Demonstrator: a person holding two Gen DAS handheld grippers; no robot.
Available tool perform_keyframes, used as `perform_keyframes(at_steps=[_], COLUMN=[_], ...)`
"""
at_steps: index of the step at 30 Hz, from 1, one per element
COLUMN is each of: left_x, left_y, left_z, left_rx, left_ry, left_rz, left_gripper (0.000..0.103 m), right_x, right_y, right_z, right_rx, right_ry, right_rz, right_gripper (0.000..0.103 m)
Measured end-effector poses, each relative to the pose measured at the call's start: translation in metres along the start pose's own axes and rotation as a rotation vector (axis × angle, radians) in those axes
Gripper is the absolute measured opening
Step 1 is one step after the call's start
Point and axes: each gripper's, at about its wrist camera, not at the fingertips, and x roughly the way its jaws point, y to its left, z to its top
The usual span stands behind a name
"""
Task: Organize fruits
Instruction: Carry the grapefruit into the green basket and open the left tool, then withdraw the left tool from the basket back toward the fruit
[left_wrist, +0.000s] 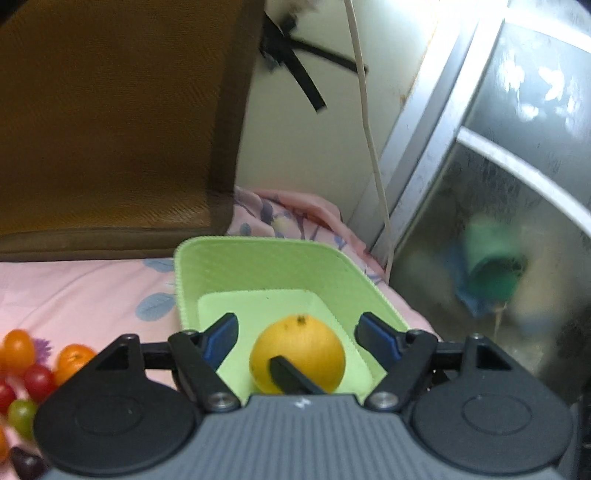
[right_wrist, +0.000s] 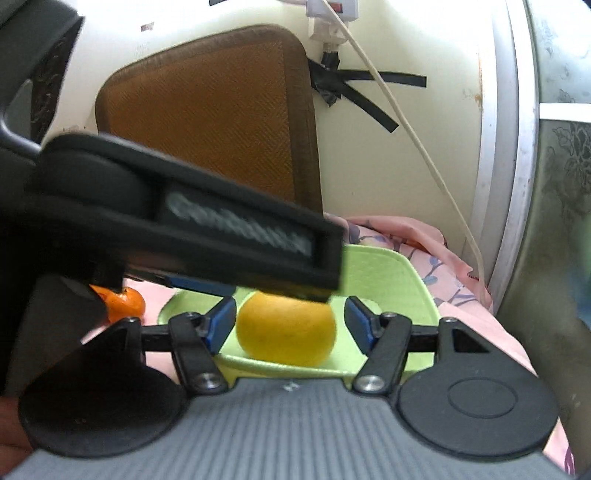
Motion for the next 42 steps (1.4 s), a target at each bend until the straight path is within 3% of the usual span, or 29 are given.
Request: perform_keyframes(at_steps=[5, 10, 15, 27, 35, 42], left_x=[-0.075, -0.156, -0.206, -0.216, -0.22, -0.223], left_y=[0.019, 0.05, 0.081, 0.108, 0.129, 0.151], left_z=[-0.003, -0.022, -0.056, -0.123, -0.132, -0.138], left_rx=[-0.012, 0.011, 0.038, 0.031, -0.027, -0.06], left_ry=[-0.118, -0.205, -0.204, -0.097, -0.085, -0.086], left_rz=[0.052, 0.22, 0.37, 0.463, 0.505, 0.561], left_gripper=[0.078, 0.078, 0.078, 0.078, 0.078, 0.078], right_x=[-0.012, -0.027, -0.047, -0.086, -0.082, -0.083], right_y=[-0.015, -0.027, -0.012, 0.1, 0.144, 0.158], right_z=[0.004, 0.005, -0.005, -0.041, -0.044, -0.047], right_rx=[0.078, 0.23, 0.311, 0.327, 0.284, 0.224], right_ry=[-0.073, -0.116, -0.084, 0.101, 0.162, 0.157], right_rz=[0.002, -0.006, 0.019, 0.228, 0.232, 0.214], right_gripper=[0.067, 0.066, 0.062, 0.062, 0.063, 0.063])
